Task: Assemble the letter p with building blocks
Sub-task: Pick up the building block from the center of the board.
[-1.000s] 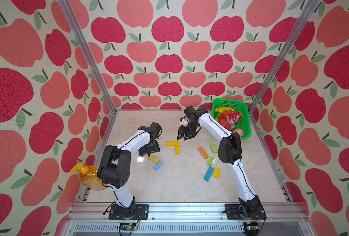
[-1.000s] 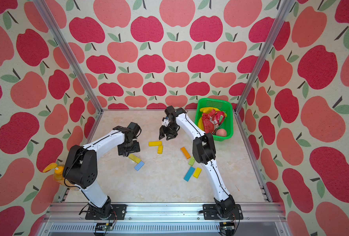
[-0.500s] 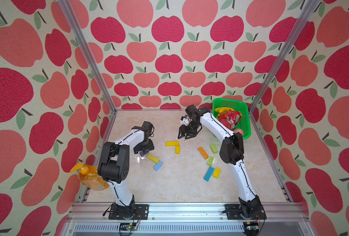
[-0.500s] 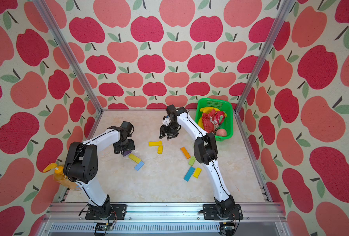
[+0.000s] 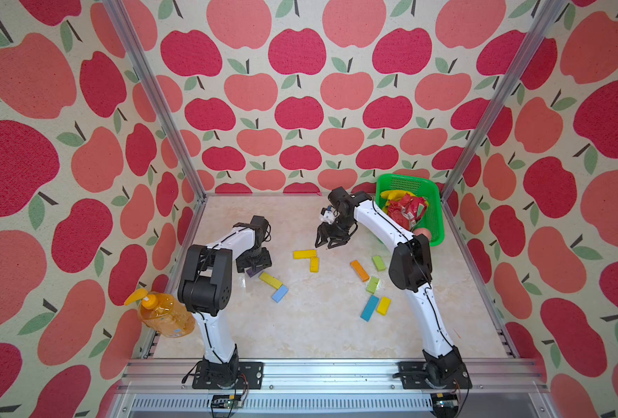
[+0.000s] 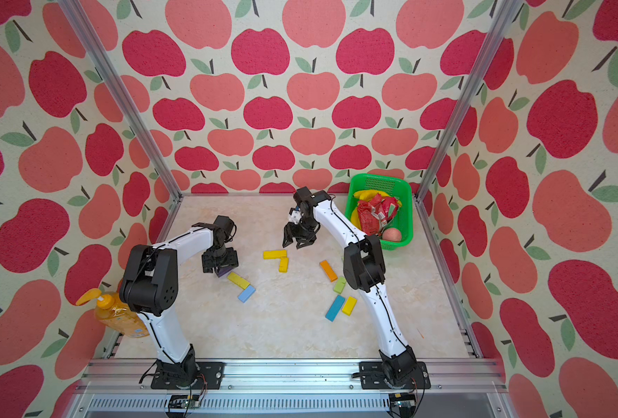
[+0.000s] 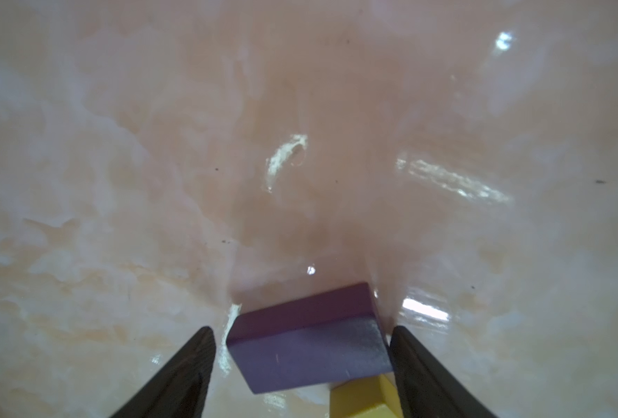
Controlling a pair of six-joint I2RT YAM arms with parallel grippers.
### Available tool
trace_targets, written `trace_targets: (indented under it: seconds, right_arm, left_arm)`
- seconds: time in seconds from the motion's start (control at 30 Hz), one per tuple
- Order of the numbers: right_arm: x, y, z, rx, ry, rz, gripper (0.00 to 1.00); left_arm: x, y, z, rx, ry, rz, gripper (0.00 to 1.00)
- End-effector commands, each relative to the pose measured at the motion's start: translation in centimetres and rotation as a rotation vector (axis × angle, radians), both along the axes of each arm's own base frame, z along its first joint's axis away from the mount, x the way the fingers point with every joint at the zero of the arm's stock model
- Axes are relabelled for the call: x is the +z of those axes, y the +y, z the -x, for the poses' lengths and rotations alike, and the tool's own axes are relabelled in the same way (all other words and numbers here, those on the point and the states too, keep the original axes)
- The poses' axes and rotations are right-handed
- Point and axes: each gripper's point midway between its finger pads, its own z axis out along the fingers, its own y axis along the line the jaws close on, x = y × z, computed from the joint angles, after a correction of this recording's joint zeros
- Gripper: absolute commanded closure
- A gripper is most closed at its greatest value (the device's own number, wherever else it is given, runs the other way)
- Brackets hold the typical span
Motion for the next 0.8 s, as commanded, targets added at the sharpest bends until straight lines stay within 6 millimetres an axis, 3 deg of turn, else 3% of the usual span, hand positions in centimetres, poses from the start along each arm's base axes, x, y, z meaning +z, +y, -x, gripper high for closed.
trace_targets:
  seconds: [0.0,0.2,0.43,0.6,0.77]
  right_arm:
    - [0.5,-0.2,0.4,-0.015,0.011,0.004,0.38]
    - [0.4,0.0,0.6,-0.014,0.019,0.000,0.39]
    - [0.3,0.0,1.0,-0.003,0.024,0.008,0.39]
    - [0.4,-0.1,1.0,-0.003,0.018,0.011,0.40]
    - [0.2,-0.1,1.0,-0.003,0.023,0.013,0.39]
  left_arm:
    - [-0.7,-0.2,0.7,-0.022,0.057,0.012,0.25]
    - [-1.1,-0.5,2.3,0.028,0.122,0.037,0.45]
    - [-1.9,-1.3,3.2,0.110,0.155,0.092,0.54]
    - [-2.4,-2.8,2.5,0.197,0.142,0.200,0.57]
    - [-1.2,-4.4,0.3,0.232,0.061,0.303,0.55]
